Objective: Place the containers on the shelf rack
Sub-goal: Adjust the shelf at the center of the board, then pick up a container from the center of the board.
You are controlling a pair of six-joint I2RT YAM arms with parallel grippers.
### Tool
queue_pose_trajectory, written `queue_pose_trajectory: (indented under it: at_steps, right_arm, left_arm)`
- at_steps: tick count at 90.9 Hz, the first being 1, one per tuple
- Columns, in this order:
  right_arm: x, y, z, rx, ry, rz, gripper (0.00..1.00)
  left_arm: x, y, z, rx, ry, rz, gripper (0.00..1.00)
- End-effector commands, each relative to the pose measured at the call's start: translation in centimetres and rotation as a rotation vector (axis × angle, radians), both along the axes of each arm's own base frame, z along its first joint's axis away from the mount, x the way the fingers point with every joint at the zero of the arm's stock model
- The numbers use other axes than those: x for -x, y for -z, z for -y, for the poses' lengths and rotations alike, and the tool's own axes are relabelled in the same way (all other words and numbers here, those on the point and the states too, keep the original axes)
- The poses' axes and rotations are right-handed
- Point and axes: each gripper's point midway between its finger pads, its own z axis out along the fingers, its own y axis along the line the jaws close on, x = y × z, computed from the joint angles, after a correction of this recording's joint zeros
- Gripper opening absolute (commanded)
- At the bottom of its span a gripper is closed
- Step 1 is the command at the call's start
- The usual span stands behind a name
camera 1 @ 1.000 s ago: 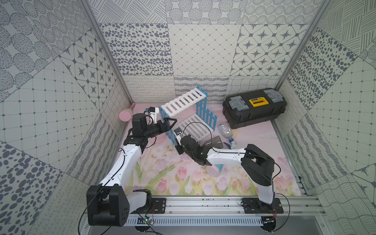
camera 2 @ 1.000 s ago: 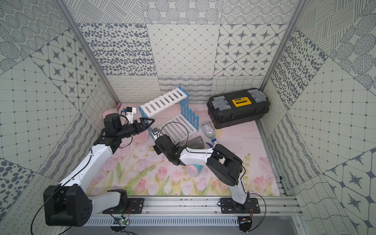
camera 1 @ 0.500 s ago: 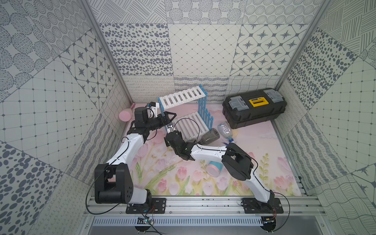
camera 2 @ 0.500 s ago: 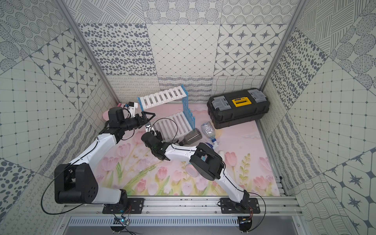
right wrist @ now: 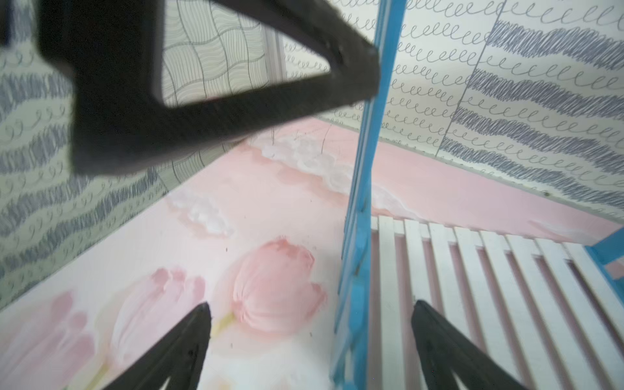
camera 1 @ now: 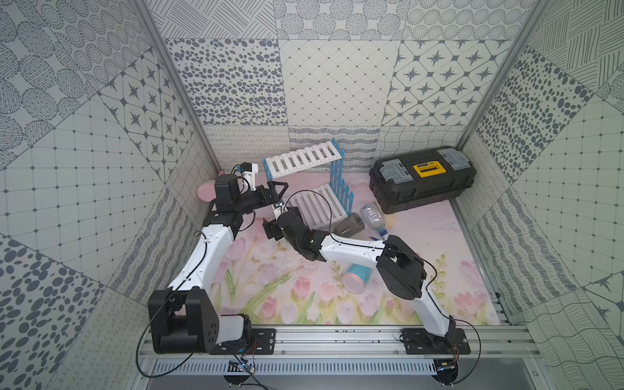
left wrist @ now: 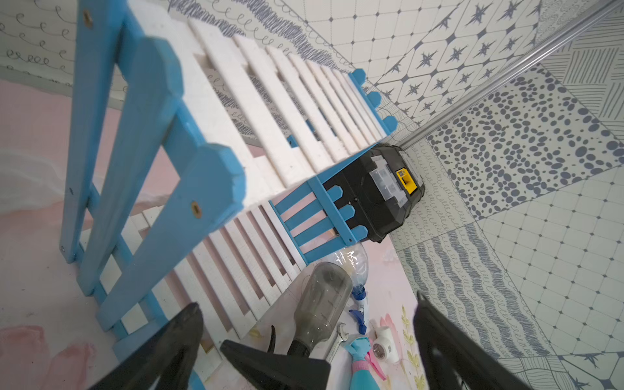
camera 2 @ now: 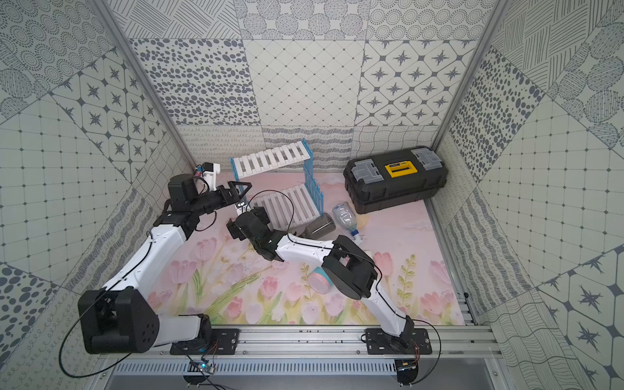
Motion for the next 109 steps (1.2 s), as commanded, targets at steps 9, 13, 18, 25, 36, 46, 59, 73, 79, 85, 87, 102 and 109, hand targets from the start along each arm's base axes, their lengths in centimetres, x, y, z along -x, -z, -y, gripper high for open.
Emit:
queue_pose_trajectory:
  at_steps: [9, 13, 18, 25, 36, 46, 59, 73, 79, 85, 87, 102, 109]
  right_arm:
    - [4.6, -8.3, 3.4, -0.076, -0.172, 0.128, 0.97]
    - [5.5, -8.7, 4.7, -0.066, -0.191, 0.140, 0.97]
    - [6.5, -8.6, 6.1, -0.031, -0.219, 0.151, 0.97]
    - [8.2, -7.7, 7.9, 0.045, -0.288, 0.157, 0.97]
    - [9.7, -5.5, 12.3, 0.186, -0.354, 0.106, 0.97]
    - [9.1, -3.8, 17.4, 0.282, -0.278, 0.090, 0.97]
    - [9.1, -1.9, 20.5, 0.492, -0.264, 0.174, 0.97]
    - [7.1, 1.6, 20.6, 0.745, -0.266, 0.188, 0.95]
    - [5.9, 3.1, 20.4, 0.858, -0.268, 0.204, 0.92]
    - [5.0, 4.6, 20.2, 0.936, -0.288, 0.206, 0.85]
    - [4.6, 5.0, 20.2, 0.953, -0.292, 0.204, 0.82]
    - [2.8, 7.0, 20.1, 1.001, -0.338, 0.181, 0.77]
    - [2.3, 8.1, 19.7, 1.056, -0.366, 0.191, 0.77]
  left_arm:
    - [6.5, -1.3, -1.3, -0.148, -0.062, 0.016, 0.99]
    - [7.9, -1.2, -1.0, -0.141, -0.047, 0.015, 0.99]
    - [9.4, -0.6, -0.4, -0.126, -0.020, 0.007, 0.99]
    - [11.6, 0.5, 0.9, -0.112, 0.034, -0.004, 0.99]
    - [14.3, 2.2, 3.4, -0.097, 0.154, 0.002, 0.99]
    - [16.0, 2.6, 5.0, -0.096, 0.235, 0.030, 0.99]
    - [17.4, 2.9, 5.9, -0.107, 0.289, 0.052, 0.99]
    - [17.7, 4.3, 6.5, -0.125, 0.310, 0.047, 0.99]
    - [17.5, 5.1, 6.4, -0.130, 0.297, 0.025, 0.99]
    - [17.3, 5.7, 6.1, -0.139, 0.270, 0.006, 0.99]
    - [17.3, 5.8, 6.0, -0.142, 0.260, 0.000, 0.99]
    - [17.0, 6.4, 5.4, -0.168, 0.227, -0.019, 0.99]
    - [16.9, 6.7, 5.2, -0.177, 0.215, -0.029, 0.99]
